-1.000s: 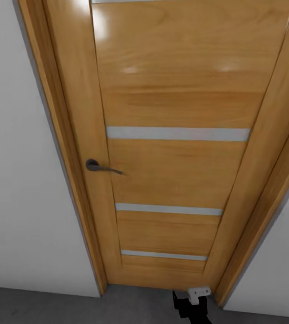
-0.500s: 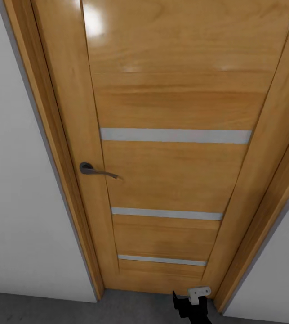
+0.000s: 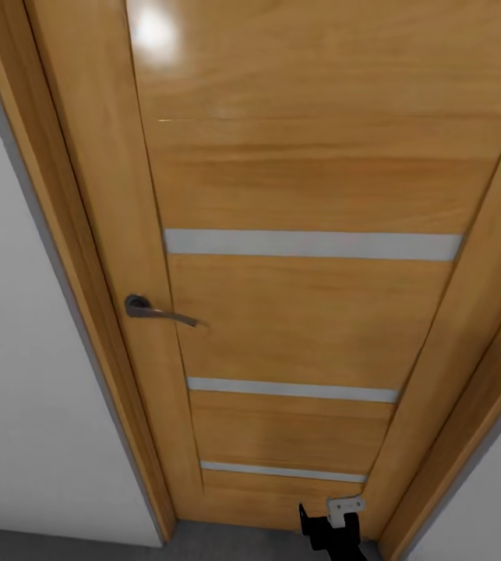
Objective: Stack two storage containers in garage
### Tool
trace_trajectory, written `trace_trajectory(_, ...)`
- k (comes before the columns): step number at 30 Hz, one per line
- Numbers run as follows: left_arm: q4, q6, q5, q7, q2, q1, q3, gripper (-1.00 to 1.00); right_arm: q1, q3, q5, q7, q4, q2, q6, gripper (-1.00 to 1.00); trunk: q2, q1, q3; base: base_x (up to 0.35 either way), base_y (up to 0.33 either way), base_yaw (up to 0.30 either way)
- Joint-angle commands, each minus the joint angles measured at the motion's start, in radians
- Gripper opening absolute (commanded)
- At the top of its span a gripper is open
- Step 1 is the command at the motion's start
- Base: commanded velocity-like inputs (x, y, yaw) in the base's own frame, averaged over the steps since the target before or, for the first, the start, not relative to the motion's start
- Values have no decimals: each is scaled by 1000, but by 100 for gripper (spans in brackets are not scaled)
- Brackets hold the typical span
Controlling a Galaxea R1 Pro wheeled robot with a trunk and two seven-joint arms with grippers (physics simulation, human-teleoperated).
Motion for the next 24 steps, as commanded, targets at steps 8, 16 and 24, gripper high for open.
trace_trajectory(8,0,-2,1,-4,0,0,1,100,-1,4,0,-7,1,0,-2,100,0,1,-1,181,0,0)
trace_trajectory(16,0,-2,1,-4,0,0,1,100,-1,4,-3,-7,1,0,-2,100,0,1,-1,15,0,0)
trace_trajectory(24,1,-2,1,-4,0,0,1,100,-1,3,-1,-6,4,0,-3,100,0,1,-1,0,0,0)
